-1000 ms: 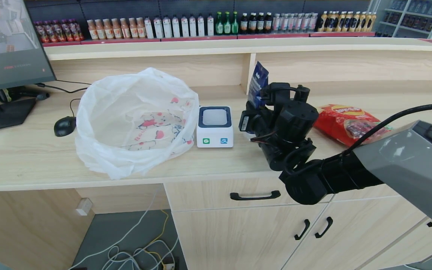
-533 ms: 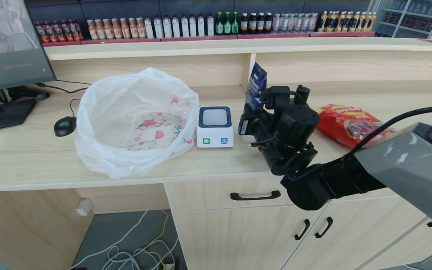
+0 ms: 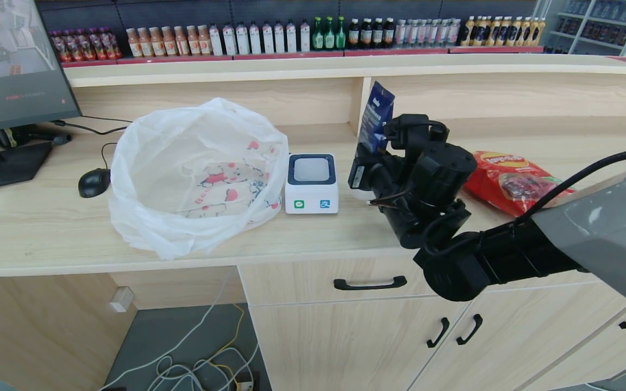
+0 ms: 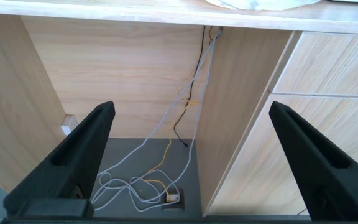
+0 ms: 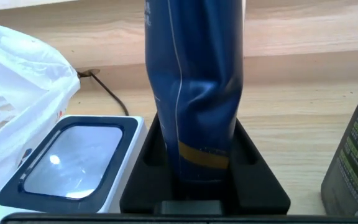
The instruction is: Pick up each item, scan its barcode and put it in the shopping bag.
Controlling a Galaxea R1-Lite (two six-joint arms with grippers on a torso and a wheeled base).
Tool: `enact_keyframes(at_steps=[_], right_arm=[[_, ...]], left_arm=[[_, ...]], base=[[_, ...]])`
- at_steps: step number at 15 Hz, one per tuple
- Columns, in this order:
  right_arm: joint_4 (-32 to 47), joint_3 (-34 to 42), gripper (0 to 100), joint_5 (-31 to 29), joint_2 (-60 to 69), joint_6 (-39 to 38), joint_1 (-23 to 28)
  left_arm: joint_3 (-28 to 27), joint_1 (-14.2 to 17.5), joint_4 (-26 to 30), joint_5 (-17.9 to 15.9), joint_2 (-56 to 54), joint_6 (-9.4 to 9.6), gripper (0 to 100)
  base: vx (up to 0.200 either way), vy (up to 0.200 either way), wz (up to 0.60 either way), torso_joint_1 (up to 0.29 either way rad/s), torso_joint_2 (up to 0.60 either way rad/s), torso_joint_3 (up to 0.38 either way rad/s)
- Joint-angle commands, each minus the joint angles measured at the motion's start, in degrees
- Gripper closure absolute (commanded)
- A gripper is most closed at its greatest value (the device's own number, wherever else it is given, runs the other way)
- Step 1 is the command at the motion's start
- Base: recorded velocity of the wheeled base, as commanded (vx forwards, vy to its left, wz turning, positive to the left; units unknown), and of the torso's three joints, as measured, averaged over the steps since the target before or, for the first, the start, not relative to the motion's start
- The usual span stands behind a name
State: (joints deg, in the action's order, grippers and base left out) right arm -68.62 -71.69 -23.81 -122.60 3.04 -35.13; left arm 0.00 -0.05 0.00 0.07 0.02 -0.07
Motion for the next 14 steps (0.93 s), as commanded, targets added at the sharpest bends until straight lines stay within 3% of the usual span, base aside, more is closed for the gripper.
enact_keyframes(at_steps=[1, 5, 14], right_arm=[[-0.11, 0.06, 100, 0.08, 2.45, 0.04, -0.02], [0.24, 2.17, 100, 0.08, 8.52, 0.13, -1.78], [-0.11, 29.24, 100, -0.01, 35.76, 0.04, -12.85]], left_arm=[[0.0, -0.04, 0.0, 0.01, -0.02, -0.01, 0], [0.0, -0.04, 0.0, 0.01, -0.02, -0.01, 0], [0.0, 0.05, 0.0, 0.01, -0.02, -0.01, 0]], base=[[0.0, 0.0, 0.0, 0.0, 0.0, 0.0], [0.0, 0.0, 0.0, 0.0, 0.0, 0.0], [0.0, 0.0, 0.0, 0.0, 0.0, 0.0]])
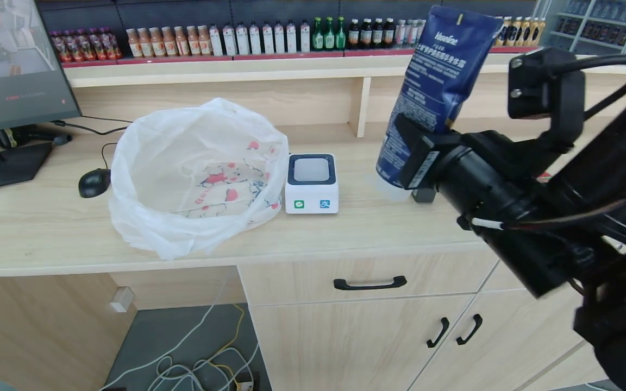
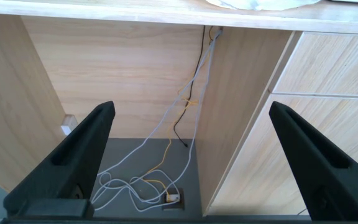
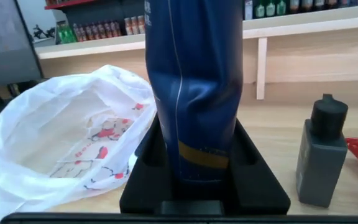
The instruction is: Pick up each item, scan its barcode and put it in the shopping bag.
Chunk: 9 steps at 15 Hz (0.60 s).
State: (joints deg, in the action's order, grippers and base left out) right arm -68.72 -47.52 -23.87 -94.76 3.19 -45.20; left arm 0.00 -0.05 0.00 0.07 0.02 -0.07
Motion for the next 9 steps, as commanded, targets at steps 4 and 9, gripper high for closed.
enact_keyframes(at_steps=[4, 9], right_arm=[[0.25, 17.02, 100, 8.31, 17.15, -2.58, -4.54], [0.52, 21.5, 100, 8.93, 16.89, -9.08, -4.1]], left_arm=[[0.0, -0.04, 0.0, 0.01, -0.02, -0.01, 0], [0.0, 0.05, 0.0, 0.01, -0.02, -0.01, 0]], base=[[0.0, 0.0, 0.0, 0.0, 0.0, 0.0], [0.0, 0.0, 0.0, 0.0, 0.0, 0.0]])
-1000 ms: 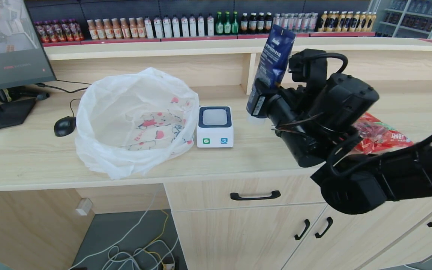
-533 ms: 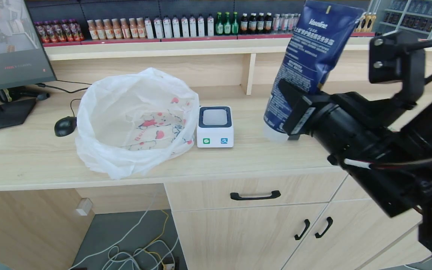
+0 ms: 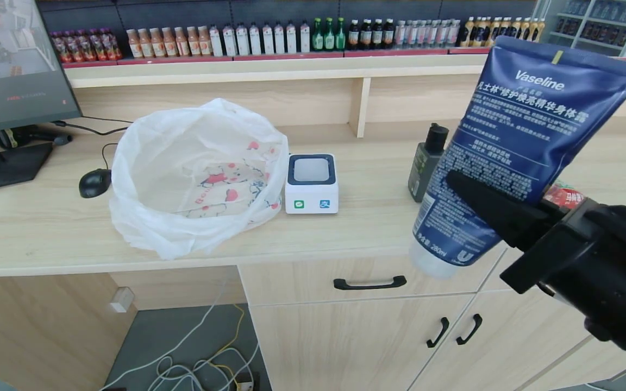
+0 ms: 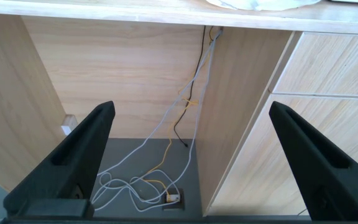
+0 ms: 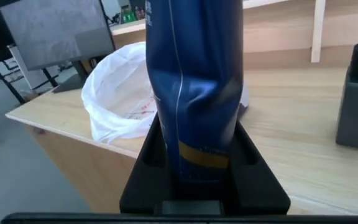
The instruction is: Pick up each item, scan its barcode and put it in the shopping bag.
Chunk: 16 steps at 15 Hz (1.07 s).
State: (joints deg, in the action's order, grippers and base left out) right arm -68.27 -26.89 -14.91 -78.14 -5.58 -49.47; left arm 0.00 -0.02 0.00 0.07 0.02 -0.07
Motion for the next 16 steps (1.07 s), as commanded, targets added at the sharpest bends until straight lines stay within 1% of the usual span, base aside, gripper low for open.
enact_keyframes(at_steps=[1, 3, 4, 5, 6, 7, 8, 9, 10, 12, 13, 14, 15, 16], right_arm=[[0.06, 1.23, 100, 1.64, -0.34, -0.66, 0.16], [0.06, 1.67, 100, 6.12, -0.87, -1.71, 0.25], [-0.02, 2.99, 100, 8.58, -1.66, -3.65, 0.16], [-0.29, 3.95, 100, 11.75, -2.72, -4.52, -0.01], [-0.64, 3.69, 100, 15.61, -2.98, -4.52, -1.07], [-0.73, 3.6, 100, 18.25, -2.98, -4.52, -1.33], [-0.73, 5.45, 100, 22.82, -3.33, -4.88, 0.16], [-0.81, 6.06, 100, 23.87, -3.6, -5.49, 0.69], [-1.78, 5.8, 100, 25.72, -3.86, -9.45, 0.87], [-7.49, 5.36, 100, 26.07, -3.77, -16.39, 1.13], [-8.99, 4.3, 100, 26.77, -4.04, -18.94, 1.39], [-11.63, 2.63, 100, 27.48, -5.18, -23.77, 1.48], [-14.26, 2.37, 100, 27.48, -6.32, -26.5, 1.48], [-16.72, 2.02, 100, 27.57, -7.46, -27.46, 1.48]], left_arm=[[0.0, 0.02, 0.0, 0.01, -0.02, -0.01, 0], [0.0, 0.02, 0.0, 0.01, -0.02, -0.01, 0], [0.0, -0.06, 0.0, 0.01, -0.02, -0.01, 0], [0.0, 0.02, 0.0, 0.01, -0.02, -0.01, 0], [0.0, 0.02, 0.0, 0.01, -0.02, -0.01, 0], [0.0, -0.06, 0.0, 0.01, -0.02, -0.01, 0], [0.0, 0.02, 0.0, 0.01, -0.02, -0.01, 0], [0.0, -0.06, 0.0, 0.01, -0.02, -0.01, 0], [0.0, 0.02, 0.0, 0.01, -0.02, -0.01, 0], [0.0, -0.06, 0.0, 0.01, -0.02, -0.01, 0], [0.0, -0.06, 0.0, 0.01, -0.02, -0.01, 0], [0.0, 0.02, 0.0, 0.01, -0.02, -0.01, 0], [0.0, 0.02, 0.0, 0.01, -0.02, -0.01, 0], [0.0, 0.02, 0.0, 0.01, -0.02, -0.01, 0]], base=[[0.0, 0.0, 0.0, 0.0, 0.0, 0.0], [0.0, 0.0, 0.0, 0.0, 0.0, 0.0], [0.0, 0.0, 0.0, 0.0, 0.0, 0.0], [0.0, 0.0, 0.0, 0.0, 0.0, 0.0], [0.0, 0.0, 0.0, 0.0, 0.0, 0.0], [0.0, 0.0, 0.0, 0.0, 0.0, 0.0], [0.0, 0.0, 0.0, 0.0, 0.0, 0.0], [0.0, 0.0, 0.0, 0.0, 0.0, 0.0], [0.0, 0.0, 0.0, 0.0, 0.0, 0.0], [0.0, 0.0, 0.0, 0.0, 0.0, 0.0], [0.0, 0.0, 0.0, 0.0, 0.0, 0.0], [0.0, 0.0, 0.0, 0.0, 0.0, 0.0], [0.0, 0.0, 0.0, 0.0, 0.0, 0.0], [0.0, 0.0, 0.0, 0.0, 0.0, 0.0]])
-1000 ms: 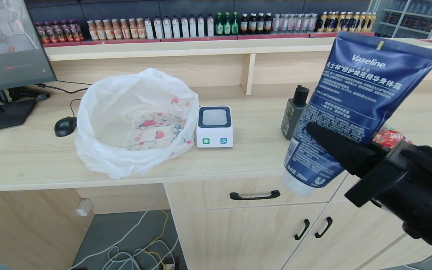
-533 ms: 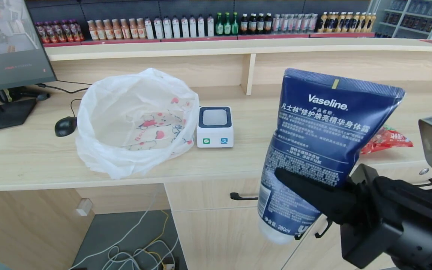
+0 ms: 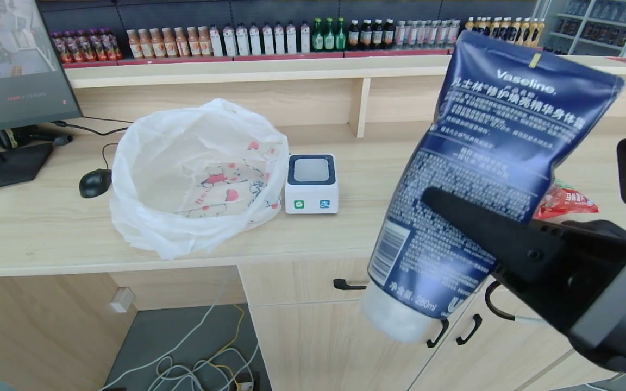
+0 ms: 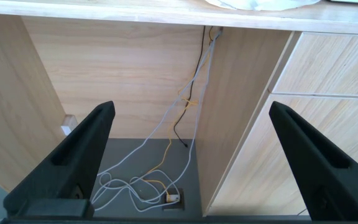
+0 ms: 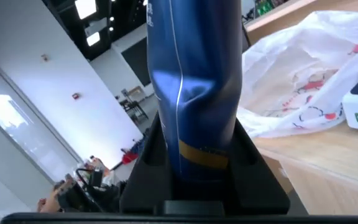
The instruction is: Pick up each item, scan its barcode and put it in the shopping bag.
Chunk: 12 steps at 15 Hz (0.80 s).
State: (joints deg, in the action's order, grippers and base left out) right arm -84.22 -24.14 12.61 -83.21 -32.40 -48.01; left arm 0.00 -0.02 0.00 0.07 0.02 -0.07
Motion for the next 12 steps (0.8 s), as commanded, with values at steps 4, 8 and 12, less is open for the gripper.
enact_keyframes(at_steps=[4, 8, 12], right_arm=[[-5.78, -0.21, 100, -0.04, -7.31, -6.97, -0.25], [-5.78, 0.49, 100, -0.04, -6.61, -14.27, -1.83], [-5.78, 0.49, 100, -0.04, -6.79, -20.68, -3.67]], left_arm=[[0.0, -0.06, 0.0, 0.01, -0.02, -0.01, 0], [0.0, 0.02, 0.0, 0.01, -0.02, -0.01, 0], [0.0, 0.02, 0.0, 0.01, -0.02, -0.01, 0]], base=[[0.0, 0.0, 0.0, 0.0, 0.0, 0.0], [0.0, 0.0, 0.0, 0.0, 0.0, 0.0], [0.0, 0.0, 0.0, 0.0, 0.0, 0.0]])
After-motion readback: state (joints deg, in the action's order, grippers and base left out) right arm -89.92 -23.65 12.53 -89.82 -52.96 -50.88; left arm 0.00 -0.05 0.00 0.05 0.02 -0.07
